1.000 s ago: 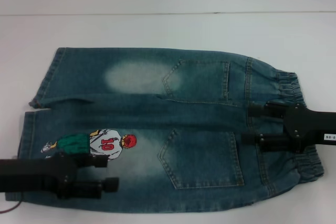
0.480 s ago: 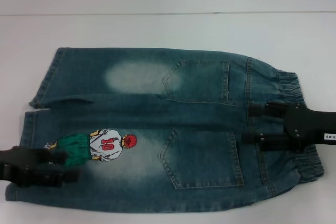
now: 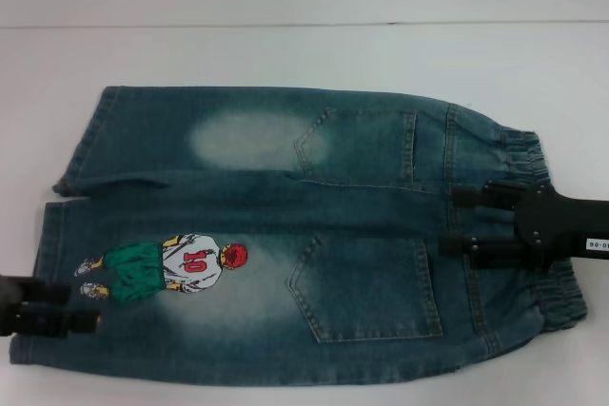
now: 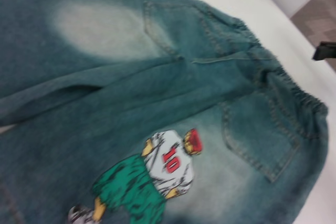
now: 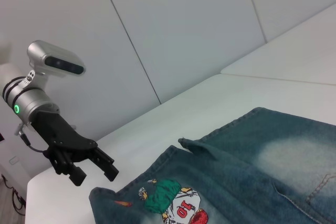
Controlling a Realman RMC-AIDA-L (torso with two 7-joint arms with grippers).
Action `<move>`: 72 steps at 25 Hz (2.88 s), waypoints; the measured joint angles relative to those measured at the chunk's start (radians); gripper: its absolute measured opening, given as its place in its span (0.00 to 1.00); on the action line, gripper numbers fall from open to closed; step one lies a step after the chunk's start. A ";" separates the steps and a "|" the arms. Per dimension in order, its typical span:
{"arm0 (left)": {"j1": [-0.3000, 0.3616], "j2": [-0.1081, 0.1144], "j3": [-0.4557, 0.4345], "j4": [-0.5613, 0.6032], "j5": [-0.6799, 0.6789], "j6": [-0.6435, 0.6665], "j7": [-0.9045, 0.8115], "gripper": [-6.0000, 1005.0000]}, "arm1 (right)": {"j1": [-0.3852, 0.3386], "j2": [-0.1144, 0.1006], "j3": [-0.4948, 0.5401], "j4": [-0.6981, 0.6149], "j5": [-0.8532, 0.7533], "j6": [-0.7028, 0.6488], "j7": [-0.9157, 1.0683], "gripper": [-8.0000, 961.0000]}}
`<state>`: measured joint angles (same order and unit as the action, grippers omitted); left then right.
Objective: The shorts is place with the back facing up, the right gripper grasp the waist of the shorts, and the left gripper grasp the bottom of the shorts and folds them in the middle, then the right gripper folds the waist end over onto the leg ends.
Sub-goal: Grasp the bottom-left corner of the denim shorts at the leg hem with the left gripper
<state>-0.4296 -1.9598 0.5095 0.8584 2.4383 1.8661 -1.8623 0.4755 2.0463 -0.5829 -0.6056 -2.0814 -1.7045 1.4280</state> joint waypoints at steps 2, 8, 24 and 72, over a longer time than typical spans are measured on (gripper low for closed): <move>-0.003 0.001 -0.004 0.000 0.020 -0.012 -0.009 0.90 | 0.000 0.000 0.000 -0.002 0.000 0.000 0.000 0.98; -0.004 0.007 -0.027 0.004 0.059 -0.028 -0.020 0.90 | -0.001 0.000 0.000 -0.005 0.001 0.000 0.000 0.98; -0.013 0.027 -0.111 0.030 0.250 -0.034 -0.045 0.90 | -0.002 0.000 0.011 -0.005 0.002 0.005 0.000 0.98; -0.068 -0.011 -0.086 -0.006 0.301 -0.036 -0.041 0.88 | -0.015 0.000 0.047 -0.005 0.001 -0.016 -0.014 0.98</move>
<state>-0.4981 -1.9713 0.4234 0.8522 2.7397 1.8302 -1.9035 0.4602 2.0463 -0.5355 -0.6105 -2.0800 -1.7207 1.4143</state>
